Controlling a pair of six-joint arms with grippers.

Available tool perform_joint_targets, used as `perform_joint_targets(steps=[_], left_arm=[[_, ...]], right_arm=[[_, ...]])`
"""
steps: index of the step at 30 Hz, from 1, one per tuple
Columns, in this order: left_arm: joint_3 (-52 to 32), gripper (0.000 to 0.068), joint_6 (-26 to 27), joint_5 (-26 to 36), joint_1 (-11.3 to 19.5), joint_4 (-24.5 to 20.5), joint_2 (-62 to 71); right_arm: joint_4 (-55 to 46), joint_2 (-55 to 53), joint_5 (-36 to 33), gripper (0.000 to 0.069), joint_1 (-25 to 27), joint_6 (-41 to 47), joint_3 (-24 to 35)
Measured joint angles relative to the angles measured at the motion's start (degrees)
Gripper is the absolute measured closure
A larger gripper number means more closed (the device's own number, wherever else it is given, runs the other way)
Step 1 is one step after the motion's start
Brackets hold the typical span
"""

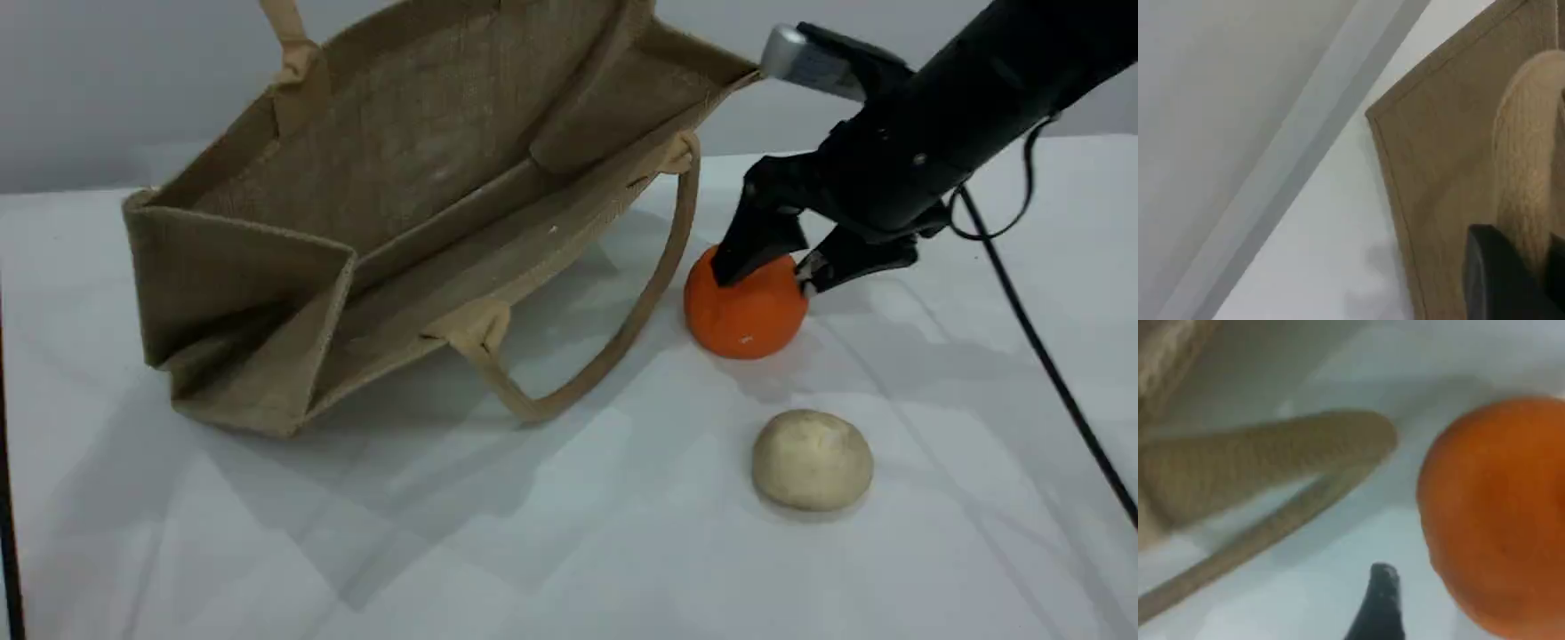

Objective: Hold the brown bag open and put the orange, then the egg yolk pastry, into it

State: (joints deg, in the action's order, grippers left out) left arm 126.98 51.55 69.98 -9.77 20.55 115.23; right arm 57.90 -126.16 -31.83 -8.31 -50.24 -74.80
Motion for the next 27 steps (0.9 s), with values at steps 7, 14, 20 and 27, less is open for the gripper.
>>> perform_joint_targets(steps=[7, 14, 20, 27], left_arm=[[0.0, 0.0585, 0.0, 0.0, 0.0, 0.4, 0.0], [0.0, 0.0585, 0.0, 0.0, 0.0, 0.6, 0.0], [0.0, 0.0585, 0.0, 0.0, 0.0, 0.8, 0.0], [0.0, 0.0585, 0.5, 0.0, 0.0, 0.8, 0.0]], right_arm=[[-0.5, -2.6, 1.4, 0.0121, -1.4, 0.0, -1.9], [-1.4, -2.6, 3.3, 0.0319, -1.4, 0.0, -1.9], [-1.5, -2.6, 3.5, 0.0584, -1.4, -1.2, -1.9], [-4.7, -0.9, 2.1, 0.0672, -1.3, 0.5, -1.9]])
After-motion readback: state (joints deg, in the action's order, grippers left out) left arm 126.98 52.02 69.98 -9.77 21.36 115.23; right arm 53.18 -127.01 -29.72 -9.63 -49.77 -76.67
